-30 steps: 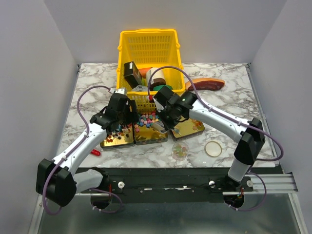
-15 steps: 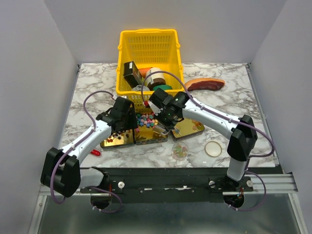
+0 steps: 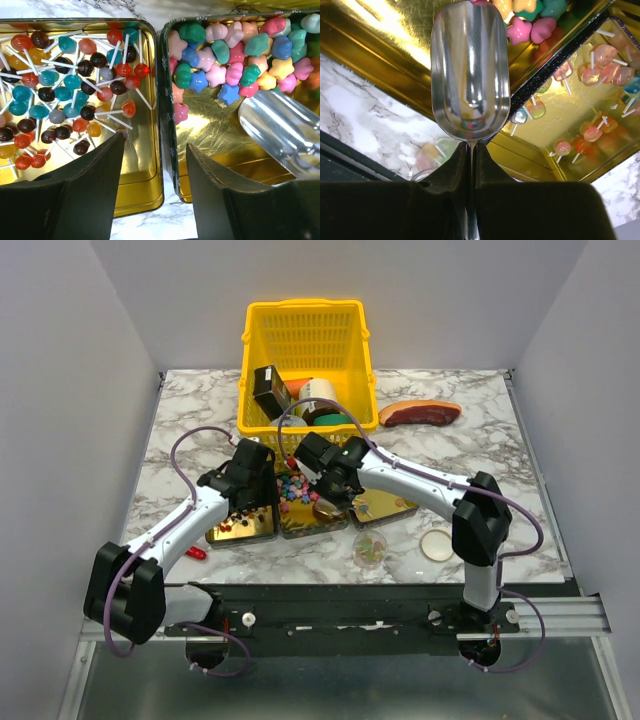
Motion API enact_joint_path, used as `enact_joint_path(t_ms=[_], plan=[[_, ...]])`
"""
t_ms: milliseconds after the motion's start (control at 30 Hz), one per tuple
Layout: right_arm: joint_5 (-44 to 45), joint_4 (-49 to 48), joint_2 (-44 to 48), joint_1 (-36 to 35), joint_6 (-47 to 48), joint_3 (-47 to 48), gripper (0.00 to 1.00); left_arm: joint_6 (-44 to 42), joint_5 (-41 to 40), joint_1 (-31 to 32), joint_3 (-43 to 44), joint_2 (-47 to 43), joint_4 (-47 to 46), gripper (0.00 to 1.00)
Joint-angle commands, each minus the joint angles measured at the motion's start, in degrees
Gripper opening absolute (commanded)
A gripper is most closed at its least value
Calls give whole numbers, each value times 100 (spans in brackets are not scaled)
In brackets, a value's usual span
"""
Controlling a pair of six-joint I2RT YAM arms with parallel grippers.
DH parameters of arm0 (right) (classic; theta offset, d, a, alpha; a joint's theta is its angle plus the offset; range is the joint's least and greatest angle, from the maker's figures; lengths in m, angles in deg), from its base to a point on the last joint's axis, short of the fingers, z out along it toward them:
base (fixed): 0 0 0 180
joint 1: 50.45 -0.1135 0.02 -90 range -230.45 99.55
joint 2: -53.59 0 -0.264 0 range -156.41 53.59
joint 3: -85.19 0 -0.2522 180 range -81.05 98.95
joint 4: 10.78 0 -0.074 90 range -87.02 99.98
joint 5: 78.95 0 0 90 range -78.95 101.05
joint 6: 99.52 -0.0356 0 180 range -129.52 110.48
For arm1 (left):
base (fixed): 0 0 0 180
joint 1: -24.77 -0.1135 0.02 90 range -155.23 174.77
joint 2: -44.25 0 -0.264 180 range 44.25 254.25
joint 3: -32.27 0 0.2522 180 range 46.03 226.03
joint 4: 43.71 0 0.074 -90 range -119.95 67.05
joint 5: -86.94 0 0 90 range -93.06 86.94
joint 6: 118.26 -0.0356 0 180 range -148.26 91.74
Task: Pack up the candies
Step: Scoop the fake candies from the storage box.
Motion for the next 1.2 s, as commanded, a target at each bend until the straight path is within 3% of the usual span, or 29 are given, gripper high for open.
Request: enact_joint_path(t_ms=[0, 433, 633, 900, 1167], plan=[[559, -108, -162, -12, 77, -8, 1, 191, -169, -126, -24, 283, 193, 60], [735, -916, -391, -249, 402, -52, 1, 262, 156, -135, -112, 591, 123, 58], [717, -1531, -356, -346, 429, -342, 1, 244, 507, -135, -244, 530, -131, 47], [884, -2339, -338, -416, -9, -711, 1, 218, 841, -135, -296, 556, -342, 38], [1078, -2824, -294, -434, -555, -1019, 1, 200, 1052, -135, -340, 415, -536, 37]])
